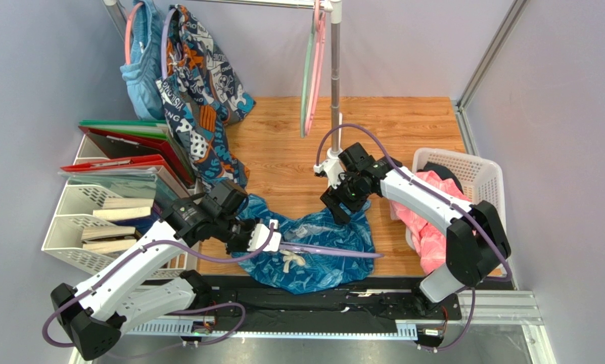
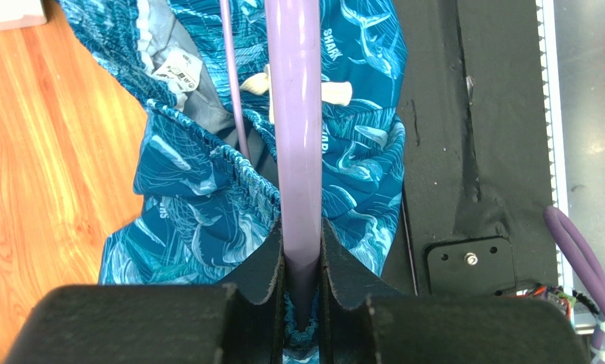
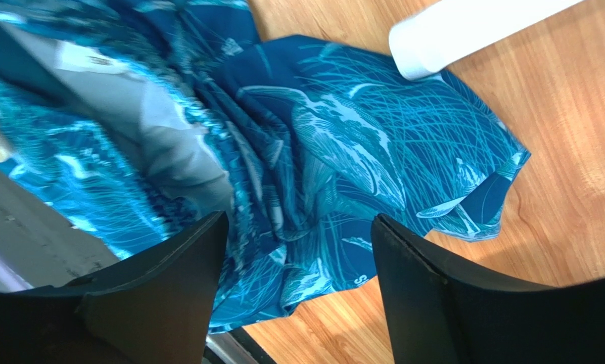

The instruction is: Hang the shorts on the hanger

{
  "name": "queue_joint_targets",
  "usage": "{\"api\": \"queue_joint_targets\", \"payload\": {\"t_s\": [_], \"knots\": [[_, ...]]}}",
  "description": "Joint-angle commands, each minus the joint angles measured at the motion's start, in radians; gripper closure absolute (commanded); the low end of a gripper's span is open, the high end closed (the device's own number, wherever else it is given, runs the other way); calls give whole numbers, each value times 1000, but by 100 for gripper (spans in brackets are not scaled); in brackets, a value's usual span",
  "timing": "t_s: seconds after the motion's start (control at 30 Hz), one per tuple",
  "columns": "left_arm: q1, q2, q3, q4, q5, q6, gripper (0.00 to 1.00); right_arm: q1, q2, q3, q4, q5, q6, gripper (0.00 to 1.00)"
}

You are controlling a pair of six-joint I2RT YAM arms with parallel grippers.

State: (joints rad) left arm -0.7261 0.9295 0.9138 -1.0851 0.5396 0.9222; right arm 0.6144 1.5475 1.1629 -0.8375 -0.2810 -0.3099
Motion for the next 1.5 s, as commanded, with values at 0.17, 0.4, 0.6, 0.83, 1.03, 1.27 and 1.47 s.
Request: {"api": "queue_joint_targets", "payload": {"t_s": [0.17,0.4,0.6,0.83,1.03,1.27,1.47], "knots": [[1,-23,23,71,3,-151,100,38,11,-64,34,143,-9,31],[143,-113,22,41,25,-169,100,-57,-84,-104,-12,184,-46,49],[240,-141,50,-48,25,-108,100,-151,-110,-80,-52,178,-41,78],[292,-161,48,-96,-15,-66,100,-269,-164,-54,-109,155,-73,100],[329,-115,45,-113,-38,-16,100,-340,-236,-62,-144,154,-124,100],[332,-22,66,-98,-79,0,100,-380,-279,-8,-193,138,-161,100],[332,120,120,-122,-130,1,100,-375,-320,86,-245,138,-190,100]]}}
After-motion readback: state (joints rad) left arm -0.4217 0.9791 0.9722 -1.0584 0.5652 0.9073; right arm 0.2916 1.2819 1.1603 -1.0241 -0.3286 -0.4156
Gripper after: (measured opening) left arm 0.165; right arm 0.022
